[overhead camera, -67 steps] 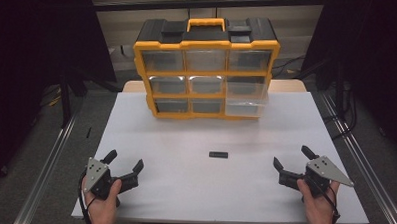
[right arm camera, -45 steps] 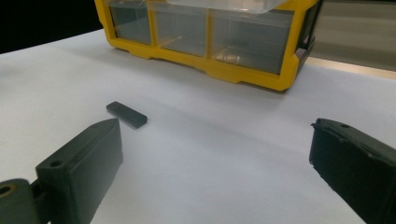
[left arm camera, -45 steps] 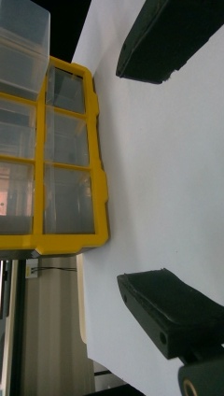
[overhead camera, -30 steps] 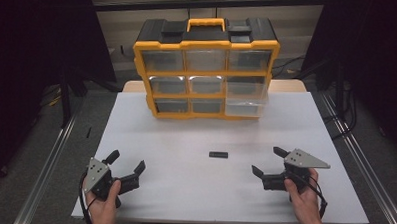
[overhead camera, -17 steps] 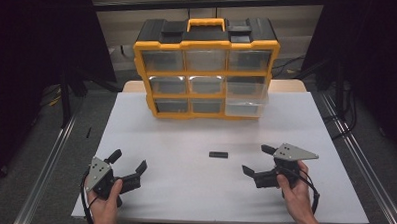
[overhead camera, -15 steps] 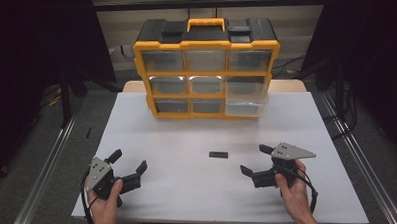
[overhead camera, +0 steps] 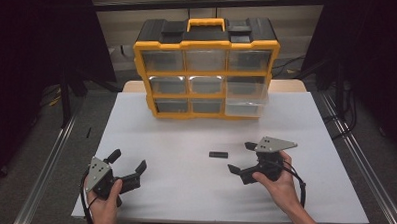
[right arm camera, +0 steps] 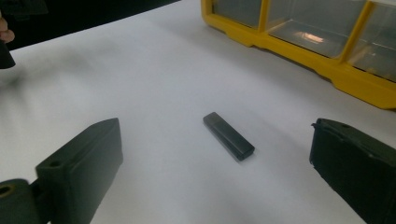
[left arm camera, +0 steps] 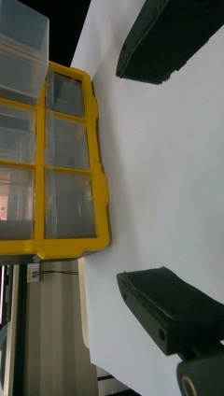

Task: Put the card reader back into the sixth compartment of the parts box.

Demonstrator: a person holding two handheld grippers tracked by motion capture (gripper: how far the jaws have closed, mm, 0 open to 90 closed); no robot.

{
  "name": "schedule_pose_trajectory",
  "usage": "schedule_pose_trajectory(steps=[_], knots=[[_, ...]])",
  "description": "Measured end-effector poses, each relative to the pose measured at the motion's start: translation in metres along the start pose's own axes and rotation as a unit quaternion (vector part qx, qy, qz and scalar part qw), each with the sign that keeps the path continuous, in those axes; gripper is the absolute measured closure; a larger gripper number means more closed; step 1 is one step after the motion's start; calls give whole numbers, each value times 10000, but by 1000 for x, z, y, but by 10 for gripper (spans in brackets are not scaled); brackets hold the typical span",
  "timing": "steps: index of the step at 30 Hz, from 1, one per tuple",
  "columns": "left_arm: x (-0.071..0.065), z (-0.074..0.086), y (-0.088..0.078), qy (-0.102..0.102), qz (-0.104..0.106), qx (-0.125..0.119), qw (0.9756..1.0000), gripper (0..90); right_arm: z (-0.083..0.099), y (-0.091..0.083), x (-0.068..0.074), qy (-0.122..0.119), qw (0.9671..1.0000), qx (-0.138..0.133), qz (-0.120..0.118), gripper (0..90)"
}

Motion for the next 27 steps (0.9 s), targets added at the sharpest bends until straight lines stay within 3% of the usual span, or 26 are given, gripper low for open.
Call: schedule_pose_trajectory(steps=[10,19,27], knots=[[0,0,-1,29,9,-10,10000,33,-6,18,5,-146,9988,328,-319,28],[0,1,0,-6,-13,33,10000,33,-18,28,2,-252,9979,435,-397,45],[0,1,0,18,-7,14,10000,31,-23,41,4,-375,9949,778,-523,57]])
Point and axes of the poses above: each handheld gripper's, and its own axes: y roughly forward along the jaws, z roughly out of its underside, x roughly to its left, the point moved 9 cm from there along y, roughly forward along the jaws
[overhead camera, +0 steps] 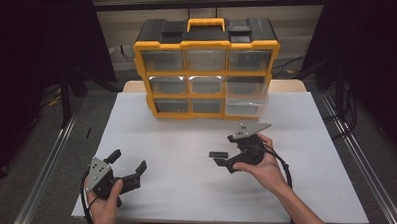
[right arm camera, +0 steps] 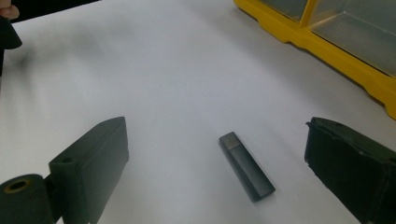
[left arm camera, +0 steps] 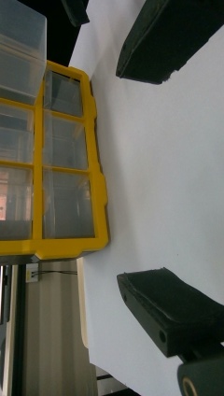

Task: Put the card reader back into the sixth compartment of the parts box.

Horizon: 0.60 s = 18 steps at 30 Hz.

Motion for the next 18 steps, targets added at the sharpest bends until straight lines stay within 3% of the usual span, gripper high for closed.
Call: schedule_pose_trajectory(steps=[11,18], knots=[[0,0,0,20,11,8,10000,31,-3,14,-8,-208,9987,463,24,71],[0,0,0,27,27,11,10000,30,-4,24,-11,-321,9954,896,-130,94]])
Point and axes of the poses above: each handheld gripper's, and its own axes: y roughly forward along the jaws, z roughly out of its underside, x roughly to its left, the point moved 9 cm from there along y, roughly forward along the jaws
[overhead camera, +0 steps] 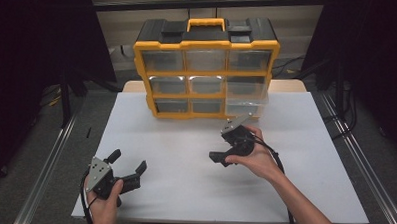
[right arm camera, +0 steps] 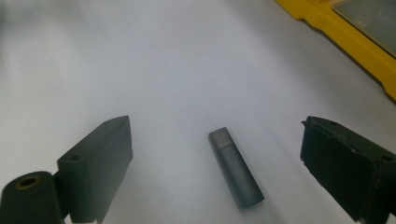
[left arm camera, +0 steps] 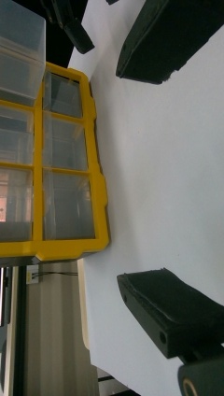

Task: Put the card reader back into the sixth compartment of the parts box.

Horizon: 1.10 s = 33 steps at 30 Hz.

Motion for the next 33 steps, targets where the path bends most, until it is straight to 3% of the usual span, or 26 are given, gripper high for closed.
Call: schedule_pose_trajectory(steps=[5,6,13,14,19,20,30,33], knots=[[0,0,0,-44,5,-21,10000,30,0,4,-3,-98,9998,184,27,102],[0,0,0,-38,2,-13,10000,29,1,7,-3,-115,9993,354,-12,123],[1,1,0,5,3,17,10000,29,4,17,-7,-217,9967,775,-111,193],[1,1,0,0,3,16,10000,29,7,21,-8,-235,9951,945,-158,207],[0,0,0,-23,11,1,10000,29,12,28,-9,-272,9909,1293,-256,281],[1,0,0,-18,2,-9,10000,29,13,28,-10,-285,9897,1379,-246,336],[2,1,-1,2,-8,18,10000,29,19,38,-18,-294,9822,1813,-395,451],[2,1,-1,6,1,17,10000,29,19,40,-21,-323,9818,1828,-409,475]])
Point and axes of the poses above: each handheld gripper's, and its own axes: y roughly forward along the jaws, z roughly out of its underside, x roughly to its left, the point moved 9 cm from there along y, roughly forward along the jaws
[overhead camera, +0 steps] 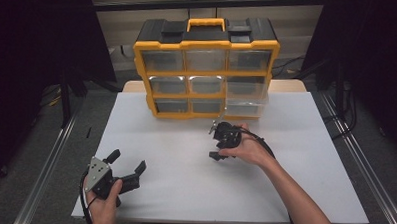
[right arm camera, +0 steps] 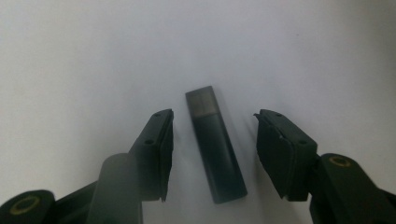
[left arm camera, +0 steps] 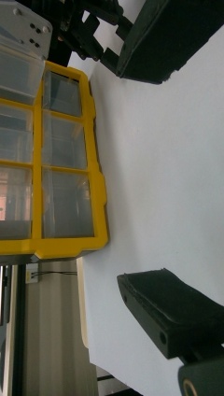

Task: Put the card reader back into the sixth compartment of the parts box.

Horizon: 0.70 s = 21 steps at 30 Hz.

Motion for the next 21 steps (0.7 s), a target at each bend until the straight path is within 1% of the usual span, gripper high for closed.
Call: schedule_pose_trajectory(steps=[3,7,9,10,11,13,16,19,20,21], knots=[[0,0,0,-2,-5,-2,10000,29,0,1,1,9,10000,28,-45,529],[0,0,0,3,-10,2,10000,29,1,3,1,-111,9999,84,-29,563],[0,0,0,14,-7,10,10000,29,1,3,2,-105,9999,106,-4,613],[0,0,0,8,-4,-4,10000,29,2,2,1,-186,9997,132,-7,636],[0,0,0,25,-6,13,10000,29,2,2,1,-187,9997,132,2,651],[-1,0,0,-14,6,-13,10000,29,2,3,2,-218,9996,157,38,658],[-1,0,0,-8,15,-14,10000,29,2,3,3,-297,9993,214,87,671],[-1,0,0,5,12,-17,10000,29,2,3,3,-294,9993,235,85,689],[-1,0,0,-2,14,-8,10000,29,2,3,3,-272,9993,245,63,719],[-1,0,0,-2,14,-8,10000,29,2,3,3,-272,9993,245,63,719]])
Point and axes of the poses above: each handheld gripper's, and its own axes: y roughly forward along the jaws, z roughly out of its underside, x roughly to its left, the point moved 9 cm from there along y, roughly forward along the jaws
